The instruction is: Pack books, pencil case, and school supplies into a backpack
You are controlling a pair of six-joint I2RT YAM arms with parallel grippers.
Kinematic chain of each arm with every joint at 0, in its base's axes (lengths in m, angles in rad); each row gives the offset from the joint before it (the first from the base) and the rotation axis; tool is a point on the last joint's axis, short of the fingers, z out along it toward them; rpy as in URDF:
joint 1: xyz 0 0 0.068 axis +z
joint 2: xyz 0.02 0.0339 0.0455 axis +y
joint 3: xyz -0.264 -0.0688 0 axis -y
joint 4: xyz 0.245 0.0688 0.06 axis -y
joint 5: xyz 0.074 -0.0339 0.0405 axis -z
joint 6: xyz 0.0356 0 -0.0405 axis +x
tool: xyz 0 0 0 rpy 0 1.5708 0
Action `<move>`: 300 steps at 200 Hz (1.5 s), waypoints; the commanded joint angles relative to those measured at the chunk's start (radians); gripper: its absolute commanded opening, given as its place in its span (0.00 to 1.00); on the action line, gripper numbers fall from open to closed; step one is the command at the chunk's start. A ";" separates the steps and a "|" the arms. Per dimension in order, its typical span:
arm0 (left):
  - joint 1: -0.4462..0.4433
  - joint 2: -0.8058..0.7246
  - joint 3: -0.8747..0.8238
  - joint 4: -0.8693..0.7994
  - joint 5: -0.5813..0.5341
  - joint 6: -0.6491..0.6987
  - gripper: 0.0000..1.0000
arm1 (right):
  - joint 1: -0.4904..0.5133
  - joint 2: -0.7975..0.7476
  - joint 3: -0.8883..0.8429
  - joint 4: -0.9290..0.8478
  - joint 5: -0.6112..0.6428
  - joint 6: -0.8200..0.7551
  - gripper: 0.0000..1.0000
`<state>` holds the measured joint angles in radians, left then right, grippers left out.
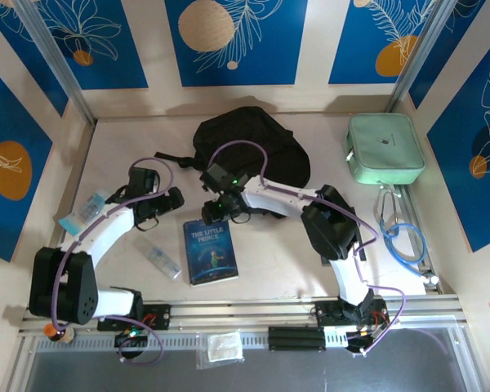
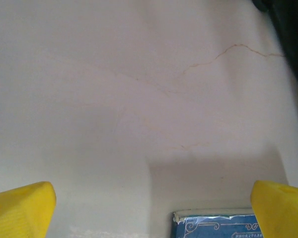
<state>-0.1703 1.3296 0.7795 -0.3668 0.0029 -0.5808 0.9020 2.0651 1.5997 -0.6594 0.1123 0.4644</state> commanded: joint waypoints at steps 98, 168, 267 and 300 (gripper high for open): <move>0.034 0.067 0.012 0.036 0.096 -0.072 1.00 | -0.078 0.272 0.213 0.008 0.004 0.038 0.50; 0.031 0.068 -0.026 0.060 0.208 -0.179 0.86 | -0.113 0.357 0.514 -0.080 -0.037 0.082 0.48; 0.015 0.168 -0.094 0.253 0.346 -0.307 0.48 | -0.094 0.234 0.315 -0.088 0.094 0.068 0.44; 0.014 0.194 -0.086 0.267 0.367 -0.301 0.47 | -0.086 0.260 0.325 -0.109 0.135 0.050 0.45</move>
<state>-0.1528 1.4990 0.6937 -0.1329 0.3271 -0.8719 0.8082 2.3203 1.9240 -0.7120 0.1986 0.5304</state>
